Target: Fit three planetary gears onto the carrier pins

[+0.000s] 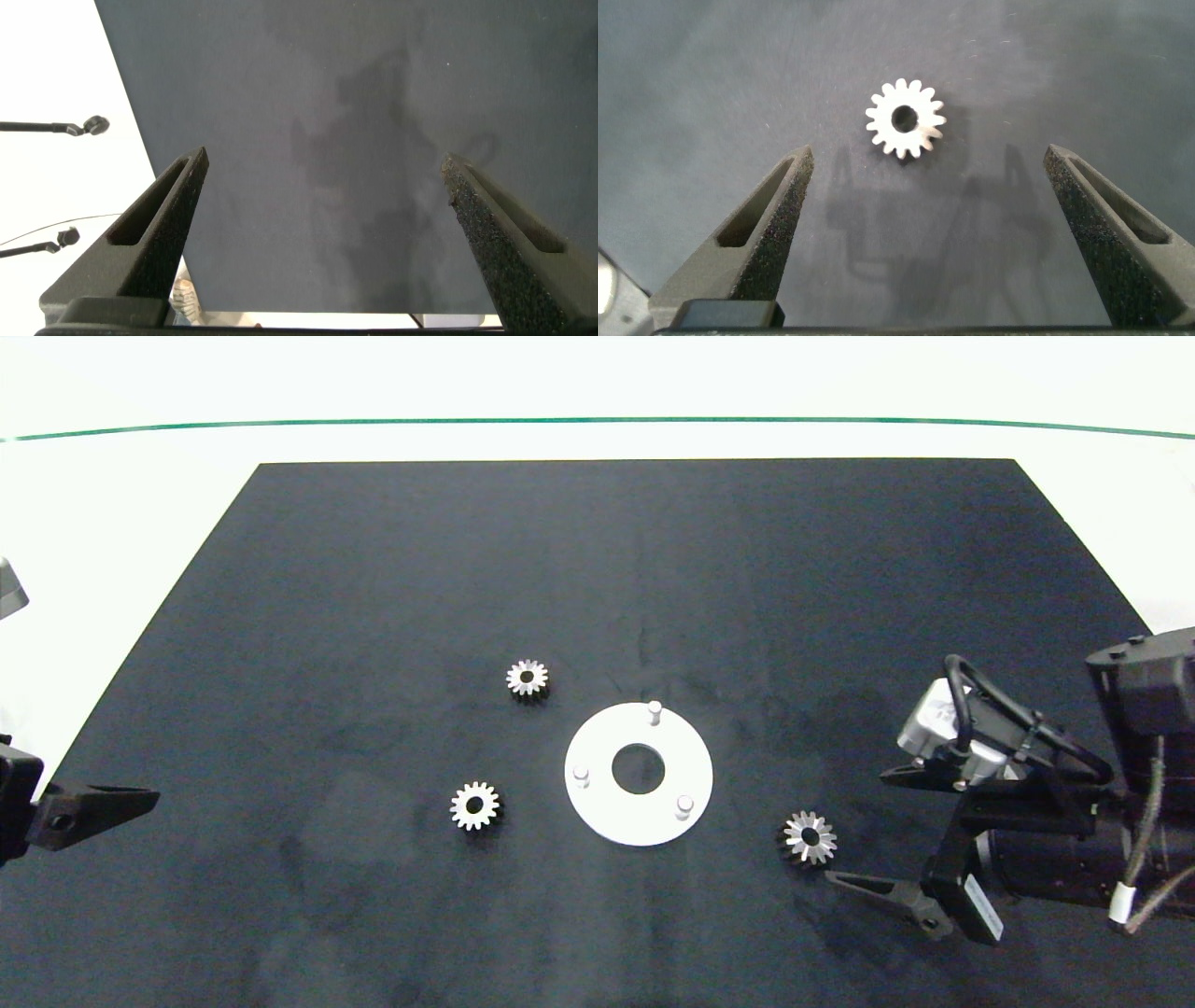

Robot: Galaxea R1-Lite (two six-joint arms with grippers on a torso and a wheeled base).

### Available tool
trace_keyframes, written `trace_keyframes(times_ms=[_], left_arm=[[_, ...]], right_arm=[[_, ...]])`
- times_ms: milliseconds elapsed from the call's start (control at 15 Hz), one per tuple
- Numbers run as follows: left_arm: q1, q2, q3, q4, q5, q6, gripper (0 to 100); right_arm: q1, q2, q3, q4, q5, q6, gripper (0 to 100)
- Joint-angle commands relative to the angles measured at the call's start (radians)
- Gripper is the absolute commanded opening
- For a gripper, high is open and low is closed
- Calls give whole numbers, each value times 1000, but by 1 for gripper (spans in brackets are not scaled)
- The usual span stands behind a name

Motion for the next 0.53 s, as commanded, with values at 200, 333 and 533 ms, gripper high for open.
trace_keyframes(times_ms=[200,333,533], left_arm=[[-23,-22,0,24,1,5,100],[-38,-26,0,27,1,3,100],[-37,-31,0,27,1,5,100]], right_arm=[[9,96,-44,0,-8,-12,100],[9,121,-58,2,-11,-18,100],[14,158,-72,0,-29,-21,100]])
